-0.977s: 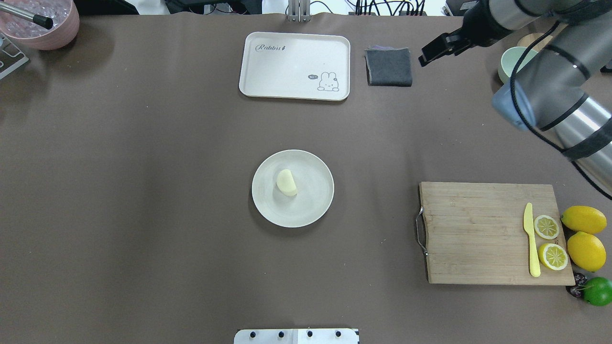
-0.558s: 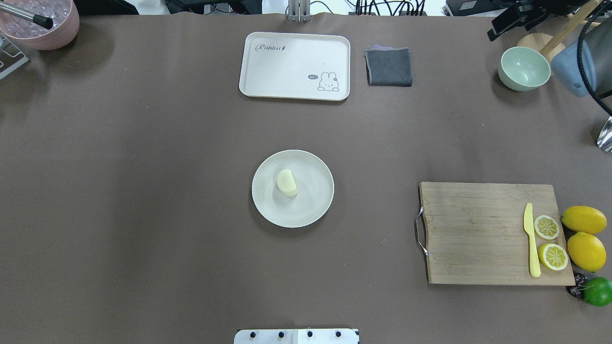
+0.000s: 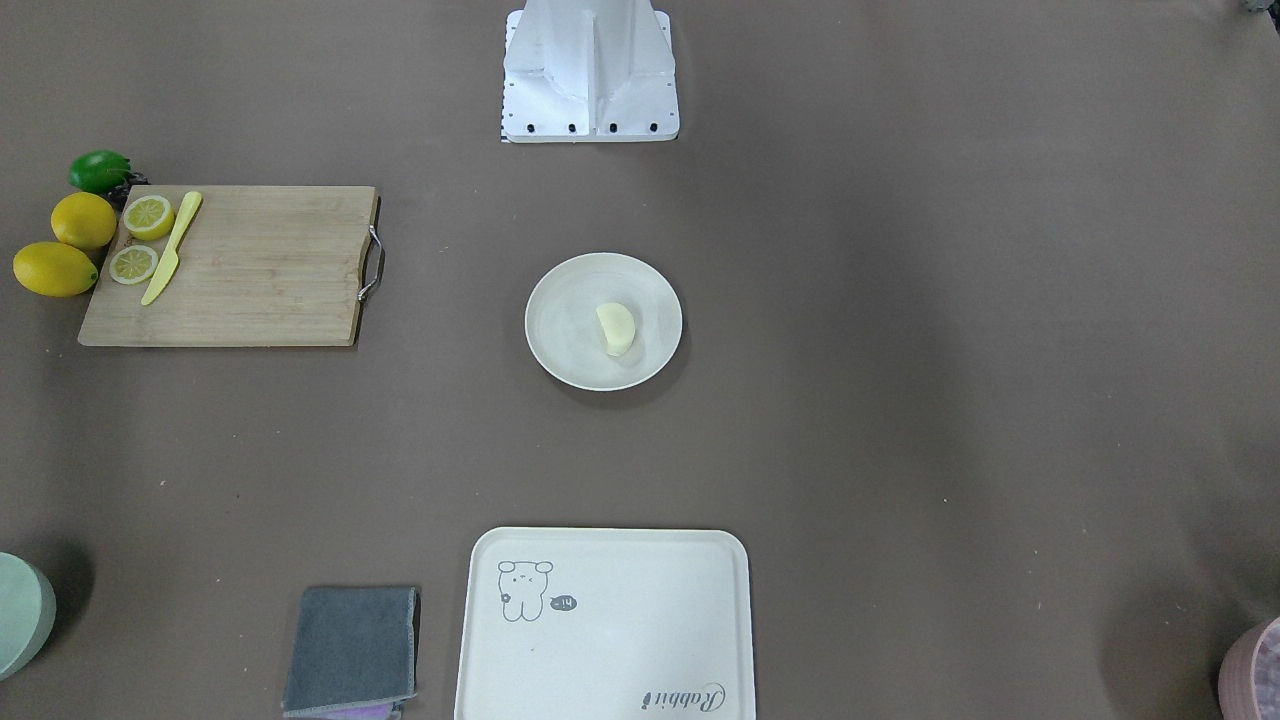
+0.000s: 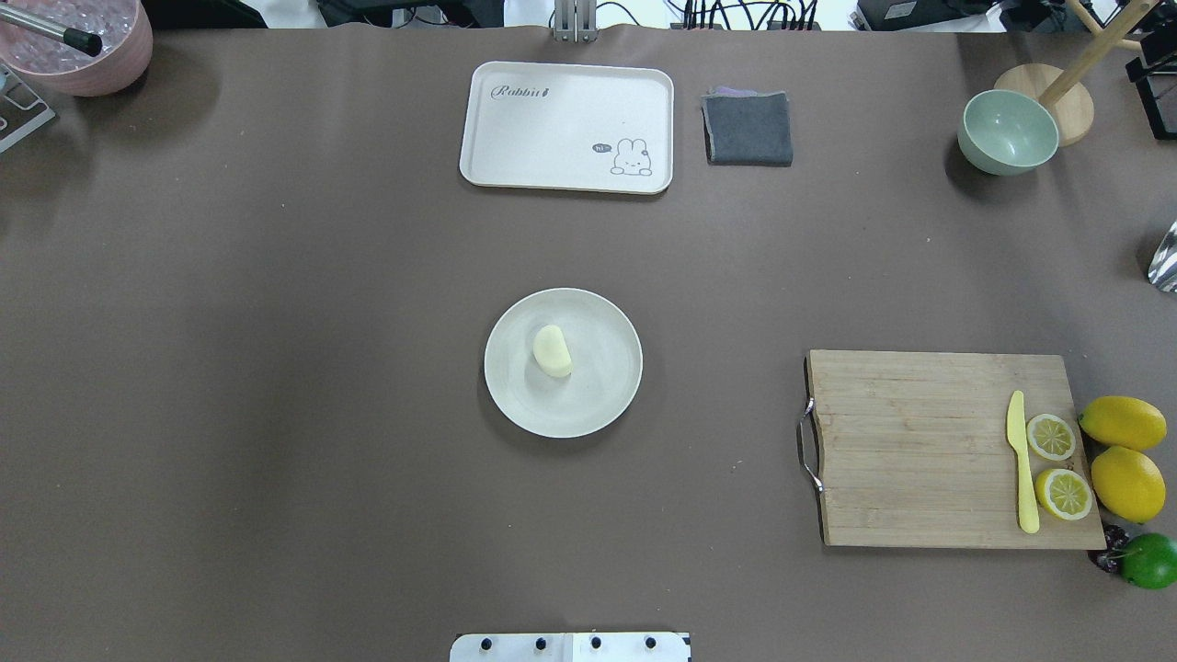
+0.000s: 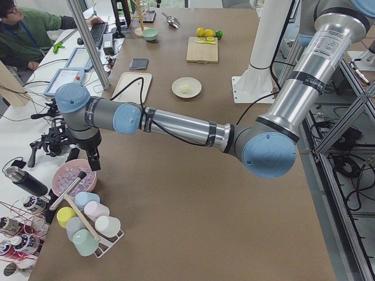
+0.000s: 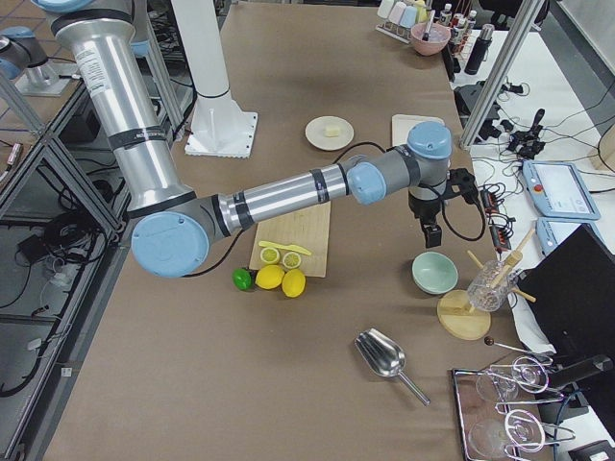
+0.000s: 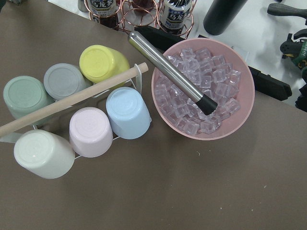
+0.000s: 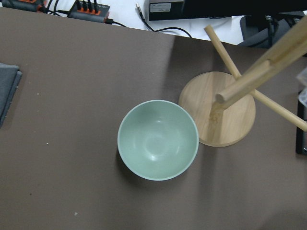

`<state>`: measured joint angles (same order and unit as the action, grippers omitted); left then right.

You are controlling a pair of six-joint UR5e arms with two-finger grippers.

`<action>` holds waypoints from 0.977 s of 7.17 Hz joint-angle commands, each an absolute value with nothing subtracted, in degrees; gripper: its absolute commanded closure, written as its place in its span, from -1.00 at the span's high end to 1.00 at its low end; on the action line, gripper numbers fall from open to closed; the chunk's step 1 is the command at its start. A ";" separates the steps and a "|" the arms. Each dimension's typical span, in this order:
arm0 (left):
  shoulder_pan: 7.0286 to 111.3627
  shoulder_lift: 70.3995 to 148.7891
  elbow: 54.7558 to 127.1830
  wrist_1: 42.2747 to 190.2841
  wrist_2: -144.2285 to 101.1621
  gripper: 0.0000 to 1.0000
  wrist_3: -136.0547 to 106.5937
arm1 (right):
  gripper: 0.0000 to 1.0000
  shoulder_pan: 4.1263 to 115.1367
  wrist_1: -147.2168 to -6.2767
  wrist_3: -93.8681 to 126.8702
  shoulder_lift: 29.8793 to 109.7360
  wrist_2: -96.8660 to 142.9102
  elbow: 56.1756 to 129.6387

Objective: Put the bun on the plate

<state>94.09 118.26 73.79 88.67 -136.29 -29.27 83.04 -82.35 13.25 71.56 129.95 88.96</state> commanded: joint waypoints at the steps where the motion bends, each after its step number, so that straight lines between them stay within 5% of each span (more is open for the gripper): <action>1: 94.92 117.34 72.95 87.36 -136.32 0.95 -26.92 | 1.00 86.21 -82.09 10.74 72.77 130.69 86.76; 7: 94.48 115.75 72.60 87.45 -136.49 0.95 -15.03 | 1.00 86.92 -82.00 8.88 72.95 130.52 86.13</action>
